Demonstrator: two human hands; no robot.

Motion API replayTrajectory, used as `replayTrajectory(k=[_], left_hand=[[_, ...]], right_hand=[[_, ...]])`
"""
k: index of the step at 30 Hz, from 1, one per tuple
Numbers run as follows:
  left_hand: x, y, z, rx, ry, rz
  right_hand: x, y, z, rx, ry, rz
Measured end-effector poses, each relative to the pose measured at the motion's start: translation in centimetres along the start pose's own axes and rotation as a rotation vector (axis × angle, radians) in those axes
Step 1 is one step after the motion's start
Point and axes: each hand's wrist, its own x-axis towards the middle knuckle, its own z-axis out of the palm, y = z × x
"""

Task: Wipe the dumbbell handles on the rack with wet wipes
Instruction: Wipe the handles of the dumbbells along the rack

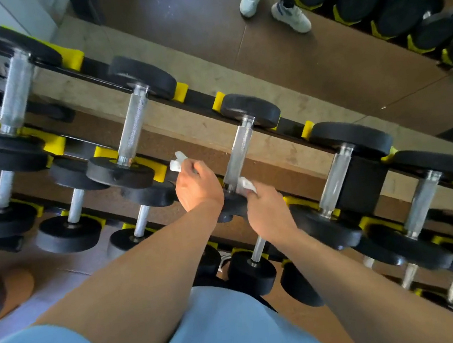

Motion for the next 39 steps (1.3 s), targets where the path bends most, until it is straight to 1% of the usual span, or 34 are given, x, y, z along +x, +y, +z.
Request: replayTrajectory(k=[1,2,3,4,5,6,7,8,10,12,15,17,20,23,24,25,26,28,29,32,33,34,35,36,37,39], left_hand=[[0.0,0.0,0.0,0.008,-0.005,0.007],[0.0,0.0,0.0,0.015,-0.009,0.015],[0.0,0.0,-0.1,0.021,-0.009,0.022],[-0.1,0.0,-0.1,0.026,-0.011,0.027],[-0.1,0.1,-0.2,0.033,-0.016,0.033],[-0.1,0.1,-0.2,0.041,-0.019,0.035],[-0.2,0.2,-0.2,0.045,-0.019,0.035],[-0.2,0.2,-0.2,0.049,-0.017,0.034],[-0.1,0.1,-0.1,0.063,-0.009,0.029],[0.1,0.0,0.0,0.069,0.002,0.023],[0.1,-0.1,0.0,0.057,0.001,0.025],[0.0,0.0,-0.2,0.056,-0.002,0.031],[-0.1,0.1,-0.3,0.051,-0.010,0.032],[-0.3,0.3,-0.3,0.054,-0.010,0.035],[-0.4,0.3,-0.3,0.054,-0.010,0.037],[-0.5,0.3,-0.4,0.053,-0.009,0.035],[-0.4,0.3,-0.4,0.052,-0.007,0.032],[-0.4,0.2,-0.3,0.047,-0.005,0.034],[-0.4,0.2,-0.2,0.039,-0.002,0.037],[-0.4,0.0,-0.2,0.018,0.007,0.038],[-0.4,0.0,-0.1,0.020,0.009,0.040],[-0.4,0.0,-0.1,0.020,0.010,0.040],[-0.5,0.1,-0.2,0.022,0.008,0.036],[-0.5,0.2,-0.2,0.025,0.008,0.029],[-0.5,0.3,-0.2,0.028,0.012,0.021],[-0.5,0.2,-0.2,0.030,0.027,0.020]], right_hand=[[0.0,0.0,-1.1,0.031,-0.016,0.004],[0.3,-0.2,-2.2,0.129,-0.005,0.034],[0.9,-0.8,-3.3,0.296,0.049,0.116],[1.9,-1.5,-4.0,0.468,0.129,0.215],[3.1,-2.0,-4.2,0.575,0.230,0.284],[4.2,-2.6,-4.2,0.606,0.327,0.299],[4.8,-3.6,-3.8,0.575,0.379,0.259],[5.2,-4.4,-3.1,0.508,0.403,0.165],[5.0,-5.5,-0.9,0.301,0.348,-0.052],[4.4,-4.9,1.1,0.073,0.312,-0.240],[5.0,-2.3,1.8,-0.393,0.334,-0.525],[6.0,-1.2,0.7,-0.568,0.325,-0.621],[7.3,-2.5,-1.1,-0.726,0.318,-0.763],[8.6,-4.7,-3.1,-0.903,0.189,-0.858],[9.0,-4.7,-3.6,-0.927,0.153,-0.884],[9.4,-4.2,-4.0,-0.894,0.128,-0.901],[9.3,-3.5,-4.2,-0.809,0.131,-0.894],[8.2,-1.3,-3.9,-0.553,0.151,-0.816],[7.1,-0.3,-3.4,-0.390,0.152,-0.723],[4.3,0.0,-1.4,0.158,0.131,-0.299],[4.1,-0.7,-0.8,0.281,0.134,-0.190],[4.1,-1.4,-0.3,0.352,0.146,-0.128],[4.1,-2.0,0.3,0.384,0.163,-0.107],[4.0,-2.5,0.7,0.380,0.180,-0.130],[3.9,-2.8,1.3,0.322,0.201,-0.199],[3.6,-2.6,2.1,0.087,0.267,-0.383]])
